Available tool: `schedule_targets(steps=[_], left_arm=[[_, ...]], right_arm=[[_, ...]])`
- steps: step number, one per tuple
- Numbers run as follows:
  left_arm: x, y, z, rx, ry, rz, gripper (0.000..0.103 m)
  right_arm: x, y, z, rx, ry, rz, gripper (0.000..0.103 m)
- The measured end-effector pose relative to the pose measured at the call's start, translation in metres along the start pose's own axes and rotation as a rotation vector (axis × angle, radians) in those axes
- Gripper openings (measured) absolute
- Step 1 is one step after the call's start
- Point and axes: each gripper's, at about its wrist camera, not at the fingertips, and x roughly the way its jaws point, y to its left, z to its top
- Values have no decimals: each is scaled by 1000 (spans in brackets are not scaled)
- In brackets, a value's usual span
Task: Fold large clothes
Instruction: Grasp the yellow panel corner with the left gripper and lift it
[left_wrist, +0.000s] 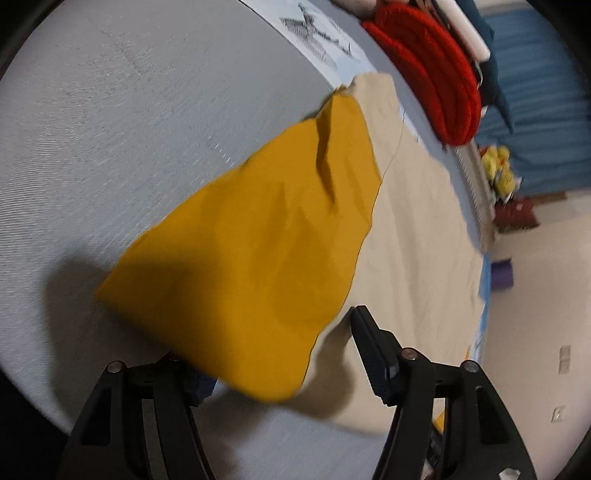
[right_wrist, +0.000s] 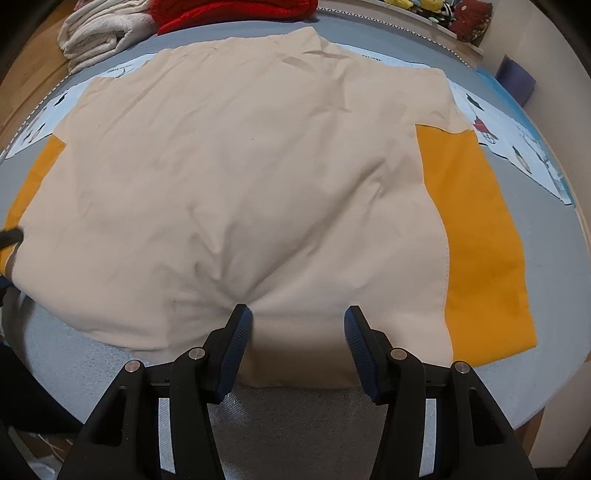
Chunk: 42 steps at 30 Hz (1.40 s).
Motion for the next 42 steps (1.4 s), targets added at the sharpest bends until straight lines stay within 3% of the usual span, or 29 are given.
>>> schedule_targets(steps=[3, 5, 7, 9, 15, 18, 22, 25, 28, 31, 35, 39, 42], left_arm=[[1, 2, 3, -29, -49, -22, 51], [2, 3, 2, -35, -67, -30, 40], [-1, 1, 5, -28, -74, -45, 22], [-10, -10, 6, 11, -89, -61, 17], [-70, -61, 13, 235, -150, -28, 14], [-108, -76, 19, 336, -195, 7, 13], [-158, -82, 29, 460, -256, 100, 13], [-173, -86, 31, 537, -281, 201, 13], [-167, -103, 17, 632, -275, 261, 13], [-149, -148, -16, 788, -287, 276, 13], [-120, -216, -74, 986, -283, 212, 13], [-79, -269, -137, 1149, -237, 142, 12], [-30, -297, -195, 1269, -120, 93, 12]], right_arm=[[0, 0, 0, 6, -3, 3, 54], [-1, 1, -1, 14, -7, 4, 54], [-2, 1, -1, 25, -10, 4, 54], [-4, 1, 0, 42, -15, 1, 54], [-18, 18, 5, 80, -49, -12, 54], [-26, 47, 7, 48, -63, 18, 54], [-23, 83, 4, -24, -6, 136, 54], [-37, 89, 5, -30, -49, 185, 54], [-66, 62, 14, 37, -152, 240, 54], [-116, 4, 29, 111, -316, 251, 55], [-173, -72, 41, 141, -482, 209, 73], [-192, -136, 42, 122, -539, 114, 77], [-180, -171, 26, 244, -524, 92, 77]])
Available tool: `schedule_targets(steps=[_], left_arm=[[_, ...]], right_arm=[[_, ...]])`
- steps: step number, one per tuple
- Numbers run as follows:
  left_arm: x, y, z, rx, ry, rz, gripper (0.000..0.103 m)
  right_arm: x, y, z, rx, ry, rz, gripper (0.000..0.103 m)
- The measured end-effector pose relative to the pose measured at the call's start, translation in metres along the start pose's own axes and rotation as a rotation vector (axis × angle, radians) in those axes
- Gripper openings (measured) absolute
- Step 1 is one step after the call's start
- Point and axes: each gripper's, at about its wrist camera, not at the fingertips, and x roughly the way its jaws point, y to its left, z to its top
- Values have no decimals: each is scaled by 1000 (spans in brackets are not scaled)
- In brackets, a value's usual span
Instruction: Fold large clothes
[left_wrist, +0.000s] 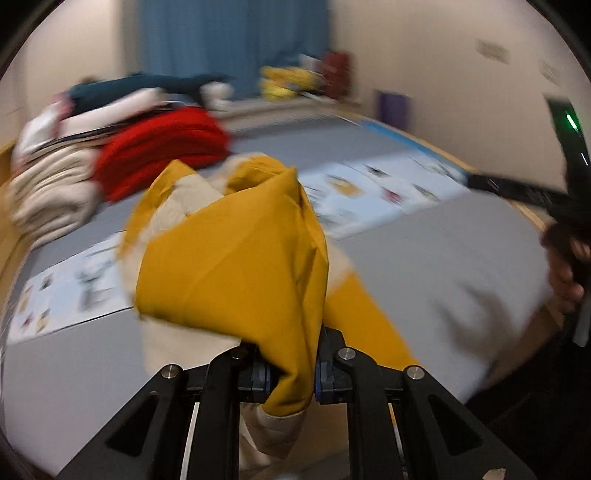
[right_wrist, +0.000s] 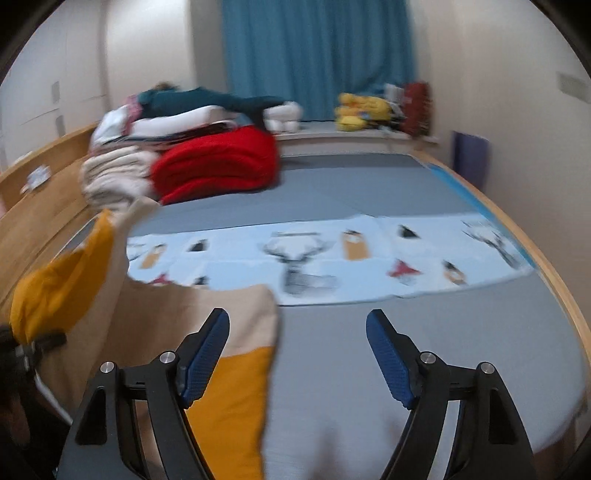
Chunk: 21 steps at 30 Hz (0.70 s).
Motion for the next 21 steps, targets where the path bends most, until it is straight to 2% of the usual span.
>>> schedule_targets(steps=[2, 4, 5, 6, 8, 9, 12, 14, 16, 17, 19, 21], left_arm=[[27, -32, -3, 46, 65, -70, 12], [54, -59, -11, 105, 146, -138, 16], [70, -70, -17, 131, 215, -180, 17], [79, -75, -23, 141, 267, -213, 19], [82, -71, -29, 140, 315, -250, 25], [75, -63, -32, 119, 328, -292, 32], [36, -30, -34, 51, 291, -449, 37], [11, 0, -35, 24, 253, -512, 40], [-8, 25, -38, 11, 225, -529, 42], [-14, 36, -40, 13, 214, -511, 42], [-18, 61, -44, 20, 206, -409, 42], [-12, 86, -48, -24, 205, -316, 42]], right_arm=[[13, -18, -7, 73, 73, -10, 77], [16, -29, -7, 118, 80, 7, 76], [15, -32, -6, 119, 73, 6, 76], [17, -32, -6, 113, 80, 11, 76], [26, -29, -10, 117, 131, 62, 76], [30, -28, -13, 120, 164, 100, 76], [43, -13, -24, 98, 261, 247, 77], [50, 2, -33, 71, 311, 325, 76], [60, 19, -43, 60, 372, 401, 77], [65, 28, -48, 50, 408, 432, 77], [74, 46, -64, 2, 472, 435, 76], [85, 63, -79, -79, 527, 383, 74]])
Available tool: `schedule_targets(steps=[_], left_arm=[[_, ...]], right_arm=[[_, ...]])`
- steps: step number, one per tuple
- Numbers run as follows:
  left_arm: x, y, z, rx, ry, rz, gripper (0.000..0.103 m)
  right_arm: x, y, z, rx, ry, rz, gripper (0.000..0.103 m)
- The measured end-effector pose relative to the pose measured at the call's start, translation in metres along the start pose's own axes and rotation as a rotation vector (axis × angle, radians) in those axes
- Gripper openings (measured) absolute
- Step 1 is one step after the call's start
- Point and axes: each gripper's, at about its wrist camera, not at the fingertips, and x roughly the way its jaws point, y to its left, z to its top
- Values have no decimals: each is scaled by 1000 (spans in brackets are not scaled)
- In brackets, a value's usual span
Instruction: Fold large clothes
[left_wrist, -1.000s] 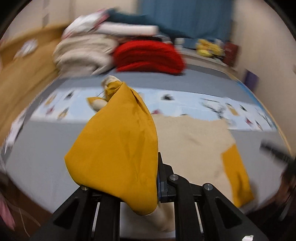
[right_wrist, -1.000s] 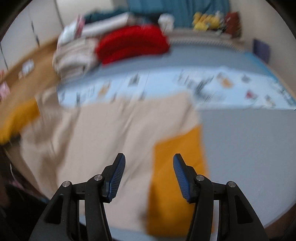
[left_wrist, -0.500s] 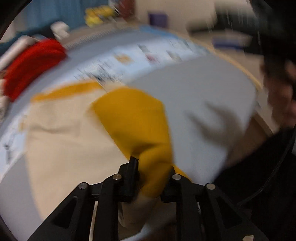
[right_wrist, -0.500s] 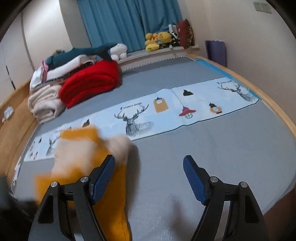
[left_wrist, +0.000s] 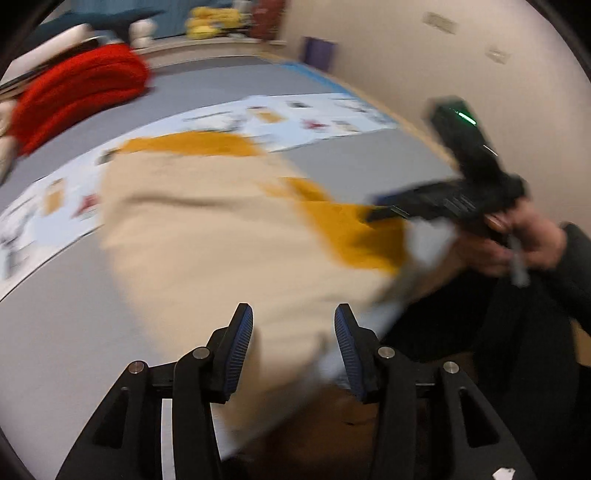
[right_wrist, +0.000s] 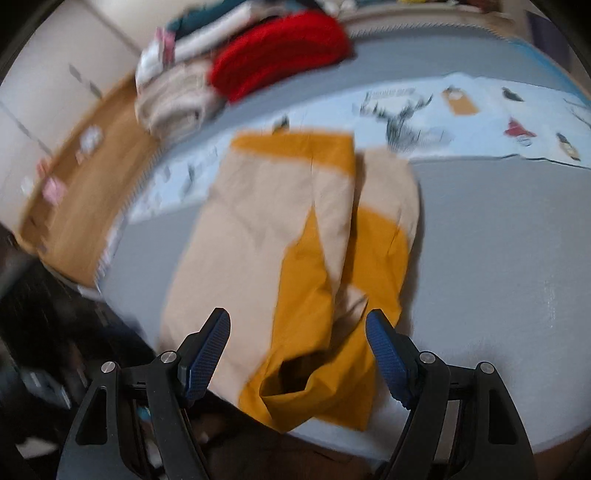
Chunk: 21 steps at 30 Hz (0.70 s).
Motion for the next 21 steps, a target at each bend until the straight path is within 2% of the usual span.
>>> schedule_targets(steps=[1, 2, 3, 4, 5, 6, 8, 11, 13, 15, 16, 18, 19, 21], left_arm=[[-2, 12, -4, -37, -14, 22, 42], [-2, 24, -7, -81, -30, 36, 42], [-1, 37, -13, -145, -51, 44, 42], [4, 47, -15, -195, -55, 46, 41], [11, 57, -18, -256, -26, 63, 40], [16, 61, -19, -276, -4, 86, 40], [16, 60, -17, -265, -2, 117, 40], [25, 59, -15, -267, 35, 66, 42], [36, 58, -13, -256, 64, 31, 42], [44, 53, -14, -206, 107, 23, 43], [52, 49, -16, -186, 137, 33, 50], [75, 47, -26, -173, 247, 40, 56], [79, 46, -28, -169, 278, 55, 57], [81, 44, -28, -158, 287, 68, 56]], right_arm=[[6, 2, -2, -16, 19, -16, 70], [15, 6, -5, -37, 53, -51, 53], [21, 7, -9, -43, 69, -81, 29], [24, 7, -10, -42, 77, -92, 21], [24, 8, -12, -41, 76, -97, 16], [20, 9, -13, -49, 61, -97, 12], [3, 8, -13, -51, 12, -67, 10], [-36, 5, -14, -14, -96, 72, 8], [-46, 1, -18, -23, -112, 96, 8], [-35, -4, -25, -42, -44, 28, 7], [-24, -8, -28, -47, 7, -15, 6], [15, -20, -43, -61, 190, -156, 5], [27, -24, -48, -68, 242, -187, 5], [38, -22, -50, -97, 278, -203, 4]])
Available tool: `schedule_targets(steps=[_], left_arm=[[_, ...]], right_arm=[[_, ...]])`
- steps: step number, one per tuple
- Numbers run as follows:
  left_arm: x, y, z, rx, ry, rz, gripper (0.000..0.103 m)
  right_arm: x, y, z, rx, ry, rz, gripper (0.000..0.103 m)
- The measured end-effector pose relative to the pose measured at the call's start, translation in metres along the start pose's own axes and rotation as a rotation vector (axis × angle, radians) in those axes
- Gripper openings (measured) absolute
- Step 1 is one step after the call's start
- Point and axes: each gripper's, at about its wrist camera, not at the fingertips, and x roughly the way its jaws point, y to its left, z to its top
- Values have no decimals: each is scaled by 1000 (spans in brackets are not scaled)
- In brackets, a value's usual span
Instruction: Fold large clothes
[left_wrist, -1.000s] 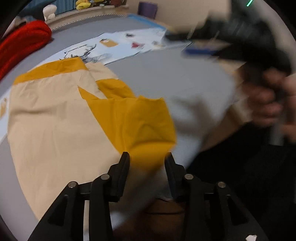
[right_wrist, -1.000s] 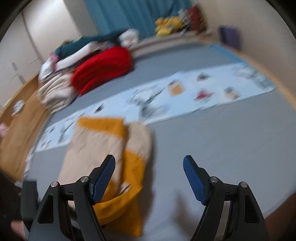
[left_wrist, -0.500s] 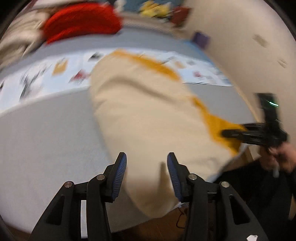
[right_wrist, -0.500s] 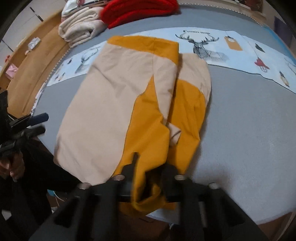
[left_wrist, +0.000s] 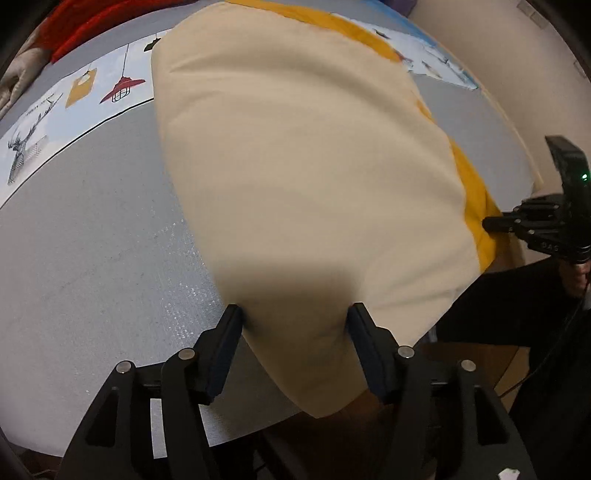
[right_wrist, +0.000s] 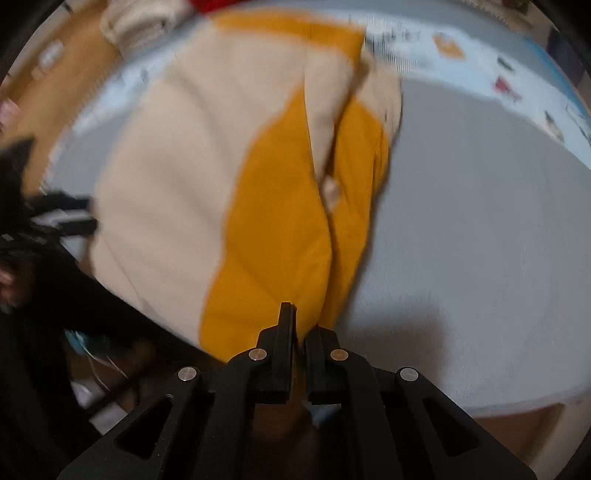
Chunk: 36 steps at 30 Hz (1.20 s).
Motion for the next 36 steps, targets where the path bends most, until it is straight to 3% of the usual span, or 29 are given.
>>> schedule_targets(steps=[4, 7, 11, 13, 16, 17, 19, 20, 23, 27, 36], left_arm=[[-12, -6, -3, 21, -27, -46, 52], [13, -10, -8, 74, 55, 49, 58], [13, -18, -6, 107, 46, 85, 59], [8, -16, -5, 86, 33, 70, 59], [-5, -11, -3, 53, -7, 36, 59], [-8, -9, -2, 44, -19, 32, 59], [-11, -7, 1, 33, -29, 30, 57], [-11, -7, 1, 32, -29, 26, 56], [-7, -10, 8, 50, -25, 34, 56], [-2, -4, 9, 41, -6, 30, 58], [-4, 1, 11, 14, -25, 8, 58]], right_arm=[[2, 2, 5, -26, 7, -18, 4], [11, 6, 2, -48, 43, -34, 3], [10, 12, 1, -65, 48, -42, 3], [-11, 7, 7, -43, -28, -12, 4], [-51, -9, 21, 26, -217, 88, 9], [-60, -13, 26, 43, -262, 113, 14], [-69, -20, 39, 90, -338, 118, 37], [-72, -24, 51, 118, -380, 96, 55], [-75, -33, 77, 178, -421, 177, 57], [-57, -52, 111, 328, -422, 221, 57], [9, -74, 203, 385, -307, 232, 57]])
